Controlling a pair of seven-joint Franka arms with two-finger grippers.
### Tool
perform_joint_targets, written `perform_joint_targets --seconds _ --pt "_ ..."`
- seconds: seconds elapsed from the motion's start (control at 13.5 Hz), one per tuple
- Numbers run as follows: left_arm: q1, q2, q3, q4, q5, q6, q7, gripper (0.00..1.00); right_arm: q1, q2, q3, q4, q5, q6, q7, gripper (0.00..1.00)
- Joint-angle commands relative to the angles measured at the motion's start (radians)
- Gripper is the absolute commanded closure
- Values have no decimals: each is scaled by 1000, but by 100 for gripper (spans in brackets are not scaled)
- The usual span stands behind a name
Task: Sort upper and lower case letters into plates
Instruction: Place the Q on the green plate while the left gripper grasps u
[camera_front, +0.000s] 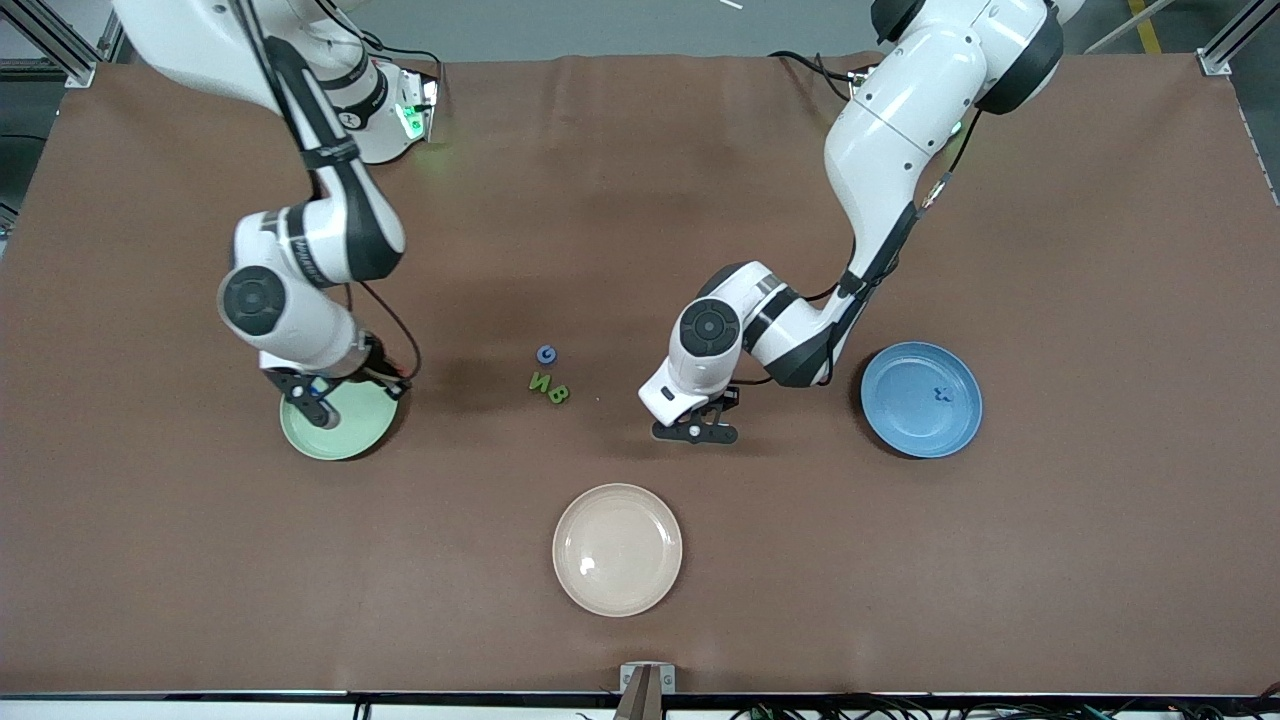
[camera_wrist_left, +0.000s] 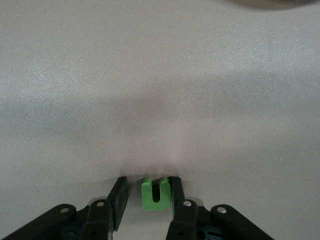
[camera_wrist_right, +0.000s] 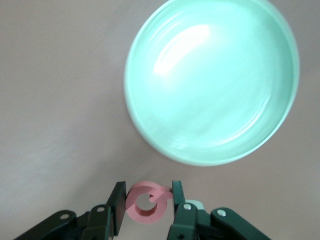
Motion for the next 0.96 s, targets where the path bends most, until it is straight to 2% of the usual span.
perform_joint_targets --seconds 0.0,0.3,0.67,0.89 --pt "-12 16 8 20 15 2 -8 64 -91 -37 19 -71 -4 18 -153 100" --pt "-12 16 8 19 13 2 -10 72 -157 -18 19 -119 -4 139 -282 100" --pt "-11 3 8 17 15 -4 -10 89 -191 75 21 -131 -2 247 -347 99" --pt "12 -27 8 10 18 -63 -2 90 -189 92 24 -148 -1 247 -346 99"
